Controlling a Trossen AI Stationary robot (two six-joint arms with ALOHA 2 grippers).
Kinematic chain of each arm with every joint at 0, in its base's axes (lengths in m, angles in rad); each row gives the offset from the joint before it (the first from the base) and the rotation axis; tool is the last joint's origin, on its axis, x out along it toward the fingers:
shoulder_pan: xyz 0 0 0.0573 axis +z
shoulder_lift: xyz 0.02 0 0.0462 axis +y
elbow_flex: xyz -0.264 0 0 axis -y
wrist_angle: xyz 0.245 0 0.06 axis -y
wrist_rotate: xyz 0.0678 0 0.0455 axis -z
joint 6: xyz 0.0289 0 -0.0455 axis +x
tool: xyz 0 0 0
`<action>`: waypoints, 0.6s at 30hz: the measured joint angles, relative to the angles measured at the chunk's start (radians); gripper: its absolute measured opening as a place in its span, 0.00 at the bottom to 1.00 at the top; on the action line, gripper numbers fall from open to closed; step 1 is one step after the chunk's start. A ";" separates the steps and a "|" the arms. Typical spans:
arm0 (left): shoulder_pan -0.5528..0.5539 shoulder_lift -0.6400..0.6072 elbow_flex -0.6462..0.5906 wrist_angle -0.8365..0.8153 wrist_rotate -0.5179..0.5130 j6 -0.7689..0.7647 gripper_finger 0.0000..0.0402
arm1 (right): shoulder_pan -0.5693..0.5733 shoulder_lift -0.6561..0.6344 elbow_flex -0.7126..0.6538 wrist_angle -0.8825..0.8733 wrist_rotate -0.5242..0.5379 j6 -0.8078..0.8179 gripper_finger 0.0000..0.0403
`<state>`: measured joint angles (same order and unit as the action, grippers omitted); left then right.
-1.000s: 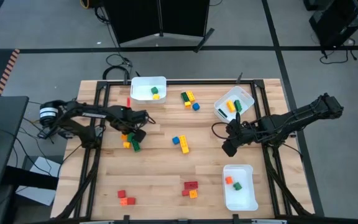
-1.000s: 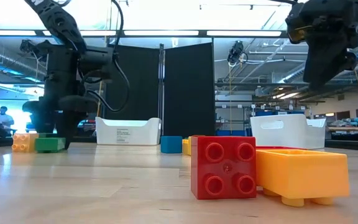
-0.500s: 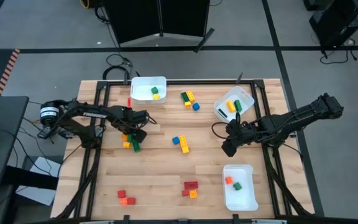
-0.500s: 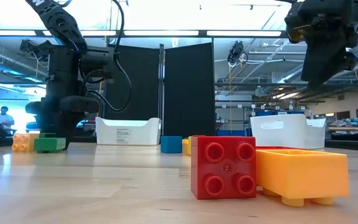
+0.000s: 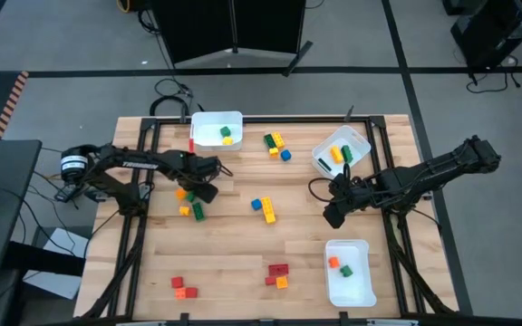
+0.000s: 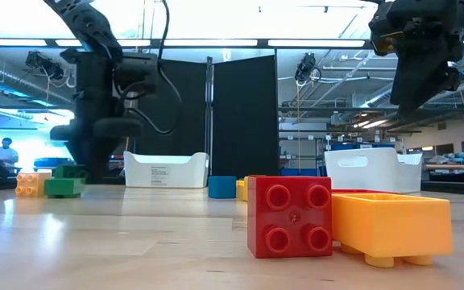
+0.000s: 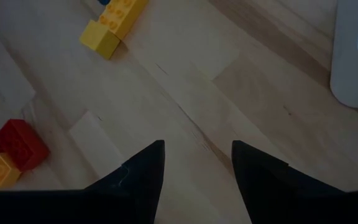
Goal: Sort blocks by size
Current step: Put the green 8 stud gamepiece into the top right white bin
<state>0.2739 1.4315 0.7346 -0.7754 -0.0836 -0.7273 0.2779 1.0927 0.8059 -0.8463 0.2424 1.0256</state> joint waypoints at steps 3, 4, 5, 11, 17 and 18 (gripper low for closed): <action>0.005 0.000 0.024 -0.010 0.004 0.016 0.26 | 0.000 0.000 0.000 0.000 0.000 -0.006 0.49; 0.006 0.000 0.028 -0.011 0.004 0.016 0.26 | 0.000 0.000 0.000 0.000 0.000 -0.008 0.49; 0.006 0.000 0.031 -0.014 0.004 0.017 0.26 | 0.000 0.000 0.000 0.000 0.001 -0.010 0.49; 0.005 -0.001 0.059 -0.031 0.015 0.016 0.26 | 0.000 0.000 0.000 -0.001 0.002 -0.015 0.49; 0.004 -0.001 0.147 -0.032 0.015 0.017 0.26 | 0.014 0.000 0.000 -0.020 0.003 -0.039 0.49; 0.004 -0.001 0.166 -0.031 0.011 0.017 0.26 | 0.018 0.000 0.000 -0.031 0.003 -0.041 0.49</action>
<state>0.2779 1.4302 0.9009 -0.8066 -0.0729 -0.7107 0.2954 1.0927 0.8059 -0.8771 0.2451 0.9843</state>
